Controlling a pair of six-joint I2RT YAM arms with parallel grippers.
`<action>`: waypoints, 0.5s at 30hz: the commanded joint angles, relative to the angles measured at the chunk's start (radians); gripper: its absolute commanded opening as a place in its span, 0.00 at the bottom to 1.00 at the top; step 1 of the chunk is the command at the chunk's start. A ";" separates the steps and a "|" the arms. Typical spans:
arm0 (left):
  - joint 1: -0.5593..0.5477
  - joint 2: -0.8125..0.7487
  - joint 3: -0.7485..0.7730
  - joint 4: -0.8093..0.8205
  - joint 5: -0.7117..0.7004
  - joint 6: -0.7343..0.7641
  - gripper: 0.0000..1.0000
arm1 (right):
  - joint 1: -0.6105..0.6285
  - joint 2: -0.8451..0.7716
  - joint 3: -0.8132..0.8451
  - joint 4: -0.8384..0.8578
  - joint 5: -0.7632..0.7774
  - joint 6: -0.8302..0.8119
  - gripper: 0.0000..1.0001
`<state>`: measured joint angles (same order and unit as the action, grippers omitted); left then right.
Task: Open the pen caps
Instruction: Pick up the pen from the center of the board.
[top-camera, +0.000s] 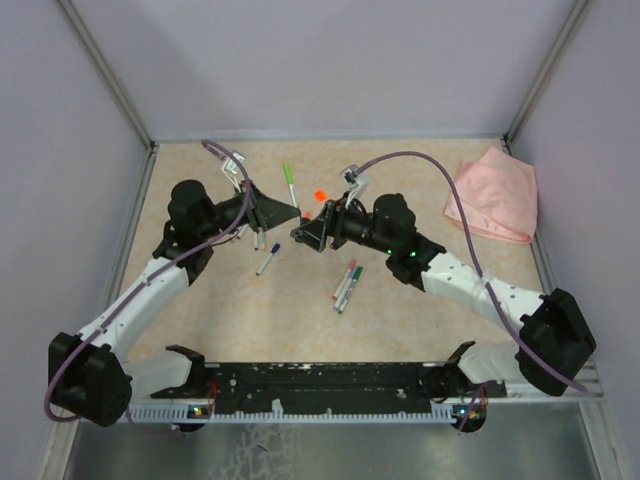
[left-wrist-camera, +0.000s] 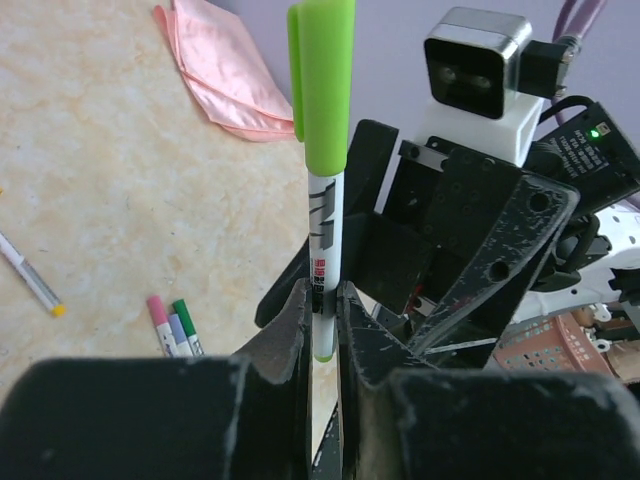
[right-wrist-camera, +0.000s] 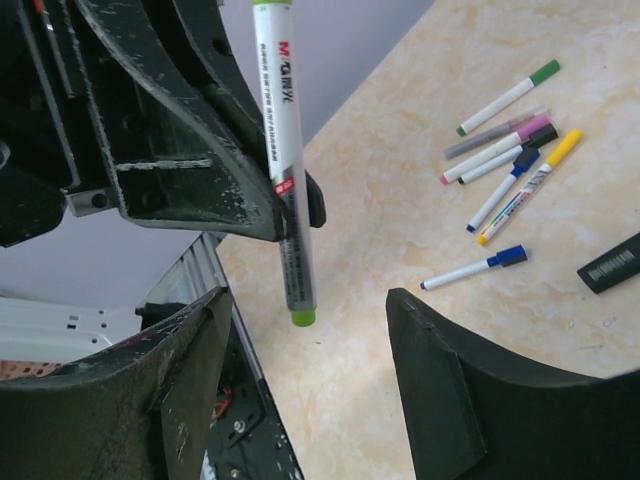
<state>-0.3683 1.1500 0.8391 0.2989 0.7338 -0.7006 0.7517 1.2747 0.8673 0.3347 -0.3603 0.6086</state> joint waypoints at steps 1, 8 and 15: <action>0.004 -0.004 -0.014 0.113 0.048 -0.045 0.00 | 0.022 0.027 0.076 -0.009 0.055 -0.024 0.62; 0.003 0.000 -0.026 0.113 0.068 -0.040 0.00 | 0.040 0.072 0.121 -0.013 0.055 -0.038 0.46; 0.003 0.010 -0.025 0.103 0.085 -0.026 0.00 | 0.051 0.071 0.118 0.017 0.074 -0.042 0.38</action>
<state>-0.3683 1.1542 0.8162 0.3676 0.7864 -0.7368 0.7914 1.3514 0.9321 0.2882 -0.3145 0.5873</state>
